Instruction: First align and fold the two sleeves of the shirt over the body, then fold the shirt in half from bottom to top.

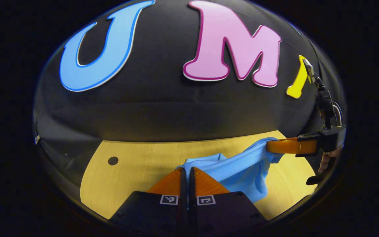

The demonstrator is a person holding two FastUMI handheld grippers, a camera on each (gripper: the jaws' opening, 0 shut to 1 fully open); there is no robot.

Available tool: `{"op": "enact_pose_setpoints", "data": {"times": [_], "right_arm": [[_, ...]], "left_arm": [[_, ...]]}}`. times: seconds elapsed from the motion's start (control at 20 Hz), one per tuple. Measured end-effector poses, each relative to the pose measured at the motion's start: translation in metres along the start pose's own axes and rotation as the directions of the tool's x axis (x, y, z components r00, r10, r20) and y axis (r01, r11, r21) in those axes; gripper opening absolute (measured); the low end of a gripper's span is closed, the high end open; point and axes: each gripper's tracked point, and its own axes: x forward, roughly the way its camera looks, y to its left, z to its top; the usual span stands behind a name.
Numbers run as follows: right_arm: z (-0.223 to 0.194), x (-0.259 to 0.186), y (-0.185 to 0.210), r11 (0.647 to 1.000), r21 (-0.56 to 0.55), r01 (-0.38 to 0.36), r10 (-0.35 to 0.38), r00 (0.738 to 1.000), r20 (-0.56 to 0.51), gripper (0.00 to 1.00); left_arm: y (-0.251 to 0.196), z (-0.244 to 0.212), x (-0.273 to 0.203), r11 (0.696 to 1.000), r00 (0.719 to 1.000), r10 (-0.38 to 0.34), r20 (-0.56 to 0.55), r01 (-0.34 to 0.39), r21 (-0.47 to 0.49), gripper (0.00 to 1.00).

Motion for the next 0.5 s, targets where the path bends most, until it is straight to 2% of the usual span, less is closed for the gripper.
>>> {"op": "enact_pose_setpoints", "data": {"times": [0.15, 0.25, 0.3, 0.35, 0.45, 0.5], "right_arm": [[0.002, 0.05, -0.017, 0.999, 0.007, 0.041, -0.041, 0.999, -0.004, 0.12], [-0.006, 0.079, -0.026, 0.998, 0.024, 0.06, -0.06, 0.998, -0.015, 0.12], [-0.01, 0.093, -0.03, 0.996, 0.043, 0.077, -0.077, 0.997, -0.024, 0.12], [-0.013, 0.106, -0.035, 0.994, 0.058, 0.089, -0.088, 0.996, -0.022, 0.06], [-0.012, 0.111, -0.046, 0.988, 0.056, 0.141, -0.14, 0.99, -0.025, 0.1], [-0.009, 0.112, -0.048, 0.988, 0.052, 0.147, -0.147, 0.989, -0.018, 0.19]], "left_arm": [[0.012, -0.002, 0.062, 0.999, 1.0, -0.01, -0.003, 0.01, -0.044, 0.06], [0.022, -0.014, 0.101, 0.999, 1.0, -0.002, -0.023, 0.001, -0.047, 0.06], [0.024, -0.021, 0.118, 0.999, 1.0, 0.001, -0.03, -0.002, -0.033, 0.06], [0.026, -0.027, 0.133, 1.0, 0.999, 0.01, -0.038, -0.011, -0.013, 0.06], [0.035, -0.041, 0.154, 0.999, 0.998, 0.05, -0.046, -0.05, 0.008, 0.11], [0.039, -0.045, 0.158, 0.998, 0.997, 0.056, -0.05, -0.056, -0.005, 0.23]]}}
